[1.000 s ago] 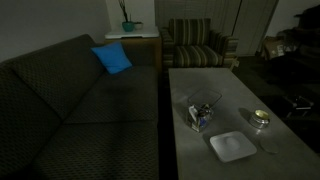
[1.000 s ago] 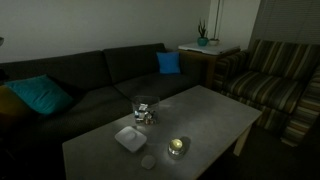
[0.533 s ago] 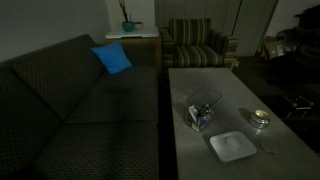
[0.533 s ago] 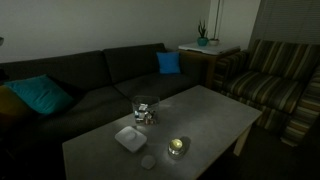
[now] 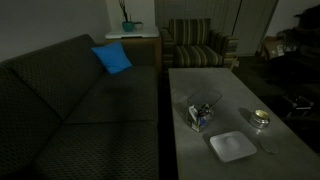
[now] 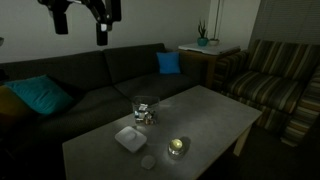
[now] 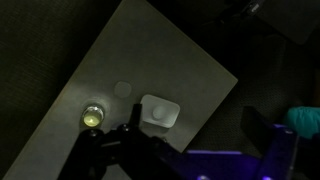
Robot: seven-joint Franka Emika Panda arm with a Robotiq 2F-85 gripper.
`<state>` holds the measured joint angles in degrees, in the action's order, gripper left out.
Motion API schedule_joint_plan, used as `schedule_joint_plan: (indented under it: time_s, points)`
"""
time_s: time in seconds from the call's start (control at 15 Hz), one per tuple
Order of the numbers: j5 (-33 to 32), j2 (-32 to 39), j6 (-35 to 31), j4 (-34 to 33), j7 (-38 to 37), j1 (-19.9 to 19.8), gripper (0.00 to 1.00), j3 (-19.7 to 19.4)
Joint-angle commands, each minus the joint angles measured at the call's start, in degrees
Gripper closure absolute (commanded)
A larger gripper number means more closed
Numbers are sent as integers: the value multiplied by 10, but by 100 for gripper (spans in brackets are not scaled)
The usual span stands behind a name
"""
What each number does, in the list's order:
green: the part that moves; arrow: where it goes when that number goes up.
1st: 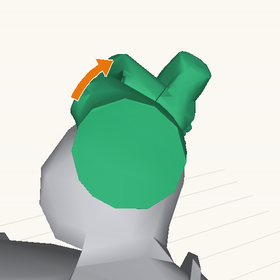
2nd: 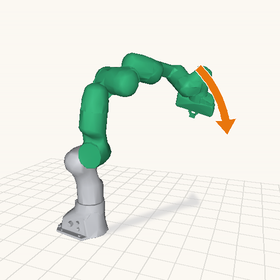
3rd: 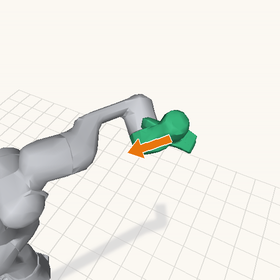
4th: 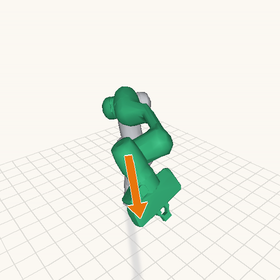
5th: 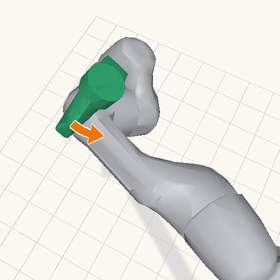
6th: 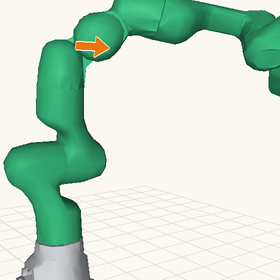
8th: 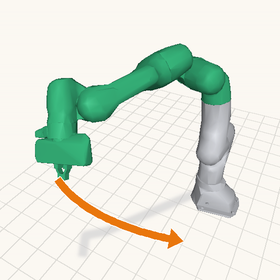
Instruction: Put the white lid on top of the clear storage jar then press down the button on the lid
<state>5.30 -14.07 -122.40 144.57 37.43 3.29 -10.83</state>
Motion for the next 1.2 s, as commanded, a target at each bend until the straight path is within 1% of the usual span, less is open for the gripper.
schedule_joint_plan:
  time_s: [0.0,0.27,0.33,0.6,0.67,0.73,0.8,0.87,1.0,1.13]
  points:
    - [28,62,-28,-9,38,-5,0,10]
    - [39,108,-25,-19,56,-11,0,26]
    - [26,81,-22,-5,36,-17,0,30]
    - [26,101,-22,-11,37,-19,0,37]
    - [32,85,-53,5,44,-20,0,36]
    - [59,73,-97,19,51,-20,0,36]
    - [94,72,-122,22,66,-17,0,36]
    - [125,79,-157,24,73,-12,0,39]
    - [201,99,-225,24,118,-1,0,45]
    - [263,120,-262,17,169,9,0,56]
